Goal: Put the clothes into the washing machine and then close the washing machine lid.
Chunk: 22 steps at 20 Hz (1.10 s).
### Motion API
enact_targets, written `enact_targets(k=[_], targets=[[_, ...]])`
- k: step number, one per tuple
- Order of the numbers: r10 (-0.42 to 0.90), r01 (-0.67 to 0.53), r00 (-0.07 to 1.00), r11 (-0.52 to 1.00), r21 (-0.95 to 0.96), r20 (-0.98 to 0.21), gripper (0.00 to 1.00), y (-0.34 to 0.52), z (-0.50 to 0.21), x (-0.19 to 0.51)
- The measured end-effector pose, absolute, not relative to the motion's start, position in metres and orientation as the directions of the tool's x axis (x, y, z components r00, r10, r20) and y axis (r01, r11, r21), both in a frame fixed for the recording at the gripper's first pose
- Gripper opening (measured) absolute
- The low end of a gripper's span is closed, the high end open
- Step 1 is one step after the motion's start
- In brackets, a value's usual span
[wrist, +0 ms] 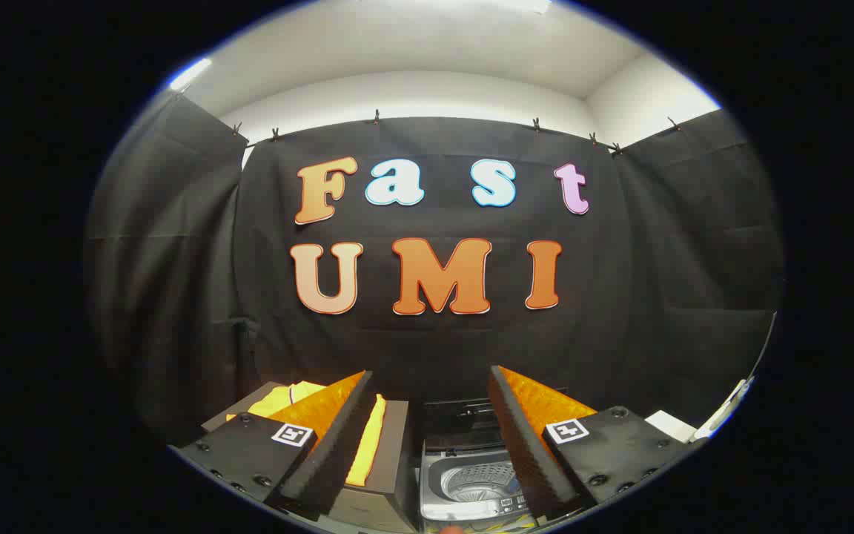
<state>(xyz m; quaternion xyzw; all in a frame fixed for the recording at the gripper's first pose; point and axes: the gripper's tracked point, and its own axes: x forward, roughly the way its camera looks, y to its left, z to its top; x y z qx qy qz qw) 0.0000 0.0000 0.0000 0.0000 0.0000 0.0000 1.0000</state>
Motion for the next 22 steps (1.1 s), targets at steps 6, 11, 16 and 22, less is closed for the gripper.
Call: enact_targets(k=[6,11,16,22], targets=[[-0.008,0.008,1.000,1.000,0.017,-0.013,0.98,-0.003,-0.002,0.003],[-0.021,0.021,1.000,1.000,0.018,-0.012,0.98,-0.009,-0.001,0.004],[-0.028,0.028,0.999,0.999,0.018,-0.019,0.98,-0.012,-0.003,0.008],[-0.030,0.031,0.999,1.000,0.004,-0.015,0.98,-0.007,-0.001,0.015]])
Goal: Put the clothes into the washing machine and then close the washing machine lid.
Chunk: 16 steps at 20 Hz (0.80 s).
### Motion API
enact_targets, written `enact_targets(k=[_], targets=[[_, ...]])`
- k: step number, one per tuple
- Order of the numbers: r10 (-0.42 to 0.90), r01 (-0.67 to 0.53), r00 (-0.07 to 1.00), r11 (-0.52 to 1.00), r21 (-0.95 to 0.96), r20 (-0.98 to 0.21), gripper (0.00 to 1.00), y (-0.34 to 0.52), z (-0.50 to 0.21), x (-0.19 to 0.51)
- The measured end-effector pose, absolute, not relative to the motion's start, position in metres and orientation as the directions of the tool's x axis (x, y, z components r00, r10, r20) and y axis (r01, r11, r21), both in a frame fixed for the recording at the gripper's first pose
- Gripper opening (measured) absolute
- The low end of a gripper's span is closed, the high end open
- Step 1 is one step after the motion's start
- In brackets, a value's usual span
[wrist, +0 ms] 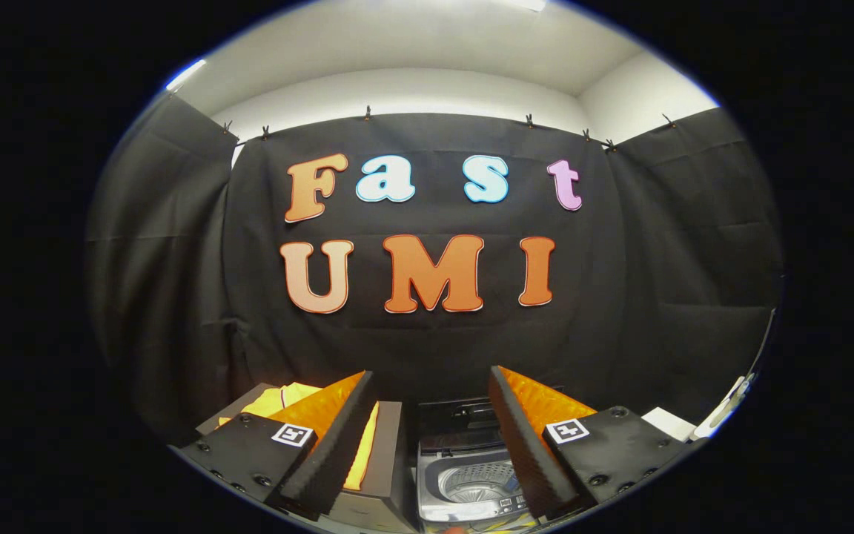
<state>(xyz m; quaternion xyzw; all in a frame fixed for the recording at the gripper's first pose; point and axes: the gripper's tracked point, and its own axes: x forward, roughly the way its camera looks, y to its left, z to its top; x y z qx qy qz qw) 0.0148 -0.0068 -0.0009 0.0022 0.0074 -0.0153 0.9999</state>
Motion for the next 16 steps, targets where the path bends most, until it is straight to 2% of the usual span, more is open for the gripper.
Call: enact_targets(k=[5,16], targets=[[-0.009,0.009,1.000,1.000,-0.002,-0.023,0.98,0.016,-0.001,0.028],[0.089,-0.090,0.993,0.996,-0.008,-0.075,0.99,0.132,-0.025,0.094]])
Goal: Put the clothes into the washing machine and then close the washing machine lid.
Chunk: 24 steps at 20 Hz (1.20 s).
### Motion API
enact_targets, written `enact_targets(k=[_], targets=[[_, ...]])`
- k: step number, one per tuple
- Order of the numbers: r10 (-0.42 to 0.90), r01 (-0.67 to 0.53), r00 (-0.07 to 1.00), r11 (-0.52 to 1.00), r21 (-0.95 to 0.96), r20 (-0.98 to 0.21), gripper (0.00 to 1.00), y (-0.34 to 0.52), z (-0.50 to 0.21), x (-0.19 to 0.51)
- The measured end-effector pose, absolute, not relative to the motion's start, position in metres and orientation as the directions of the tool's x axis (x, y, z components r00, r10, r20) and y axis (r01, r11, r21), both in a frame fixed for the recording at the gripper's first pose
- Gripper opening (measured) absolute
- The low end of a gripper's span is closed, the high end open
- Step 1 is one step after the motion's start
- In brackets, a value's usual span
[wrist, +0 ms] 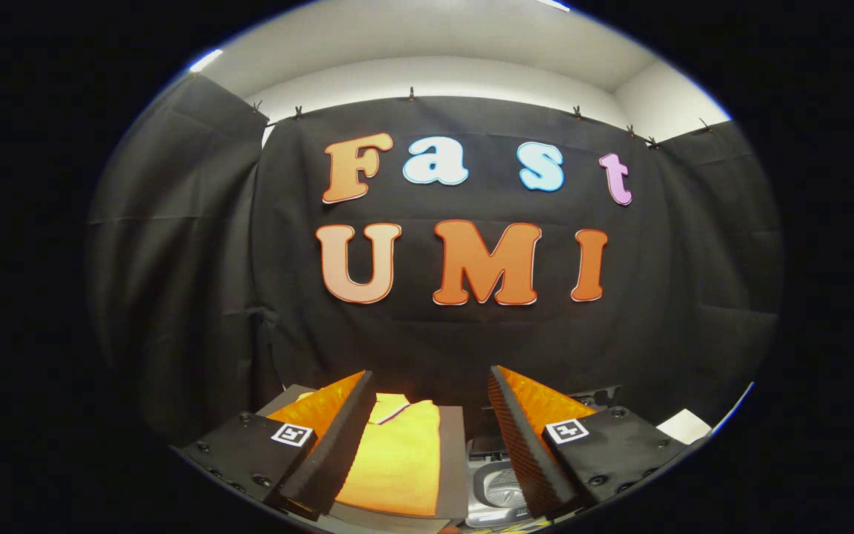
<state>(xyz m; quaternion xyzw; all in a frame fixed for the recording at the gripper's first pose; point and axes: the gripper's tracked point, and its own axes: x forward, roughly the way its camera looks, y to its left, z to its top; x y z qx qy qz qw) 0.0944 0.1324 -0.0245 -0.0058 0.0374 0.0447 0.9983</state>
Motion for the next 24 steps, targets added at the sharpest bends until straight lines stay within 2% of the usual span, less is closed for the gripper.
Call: enact_targets(k=[10,17,24], targets=[[0.132,-0.119,0.954,0.991,0.067,-0.269,0.99,0.215,-0.119,0.173],[0.100,-0.068,0.894,0.994,0.088,-0.438,0.99,0.228,-0.184,0.218],[0.098,-0.033,0.813,0.992,0.123,-0.574,0.98,0.245,-0.233,0.230]])
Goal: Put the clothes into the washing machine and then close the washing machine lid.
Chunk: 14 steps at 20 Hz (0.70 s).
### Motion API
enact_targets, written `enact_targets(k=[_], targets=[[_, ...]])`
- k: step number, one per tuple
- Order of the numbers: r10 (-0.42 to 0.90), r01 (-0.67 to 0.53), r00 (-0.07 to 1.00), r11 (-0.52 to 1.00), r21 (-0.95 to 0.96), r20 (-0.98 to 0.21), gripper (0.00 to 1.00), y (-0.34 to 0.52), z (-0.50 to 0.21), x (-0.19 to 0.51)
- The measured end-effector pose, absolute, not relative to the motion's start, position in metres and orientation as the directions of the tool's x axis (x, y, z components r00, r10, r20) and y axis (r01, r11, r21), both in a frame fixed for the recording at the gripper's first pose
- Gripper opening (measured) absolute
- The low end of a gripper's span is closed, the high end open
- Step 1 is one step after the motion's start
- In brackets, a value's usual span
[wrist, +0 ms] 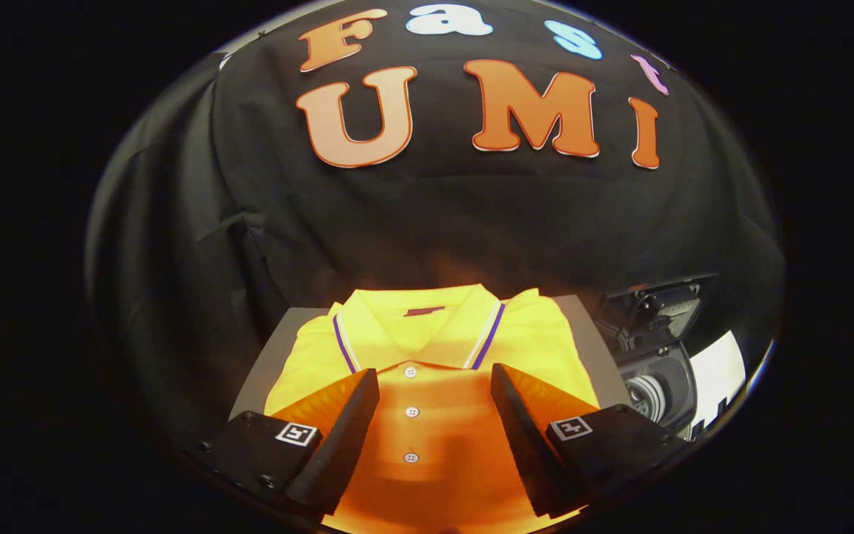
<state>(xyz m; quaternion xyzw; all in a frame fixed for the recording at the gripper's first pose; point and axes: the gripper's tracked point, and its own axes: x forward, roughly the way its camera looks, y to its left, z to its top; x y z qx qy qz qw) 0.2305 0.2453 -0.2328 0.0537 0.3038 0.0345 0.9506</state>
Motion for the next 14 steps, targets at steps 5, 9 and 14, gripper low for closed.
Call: enact_targets(k=[5,9,14], targets=[[0.062,-0.017,0.782,0.997,0.079,-0.621,0.99,0.244,-0.246,0.233],[0.042,-0.011,0.736,0.999,0.050,-0.676,0.99,0.244,-0.256,0.230],[0.043,-0.023,0.704,0.999,0.038,-0.709,1.00,0.245,-0.261,0.232]])
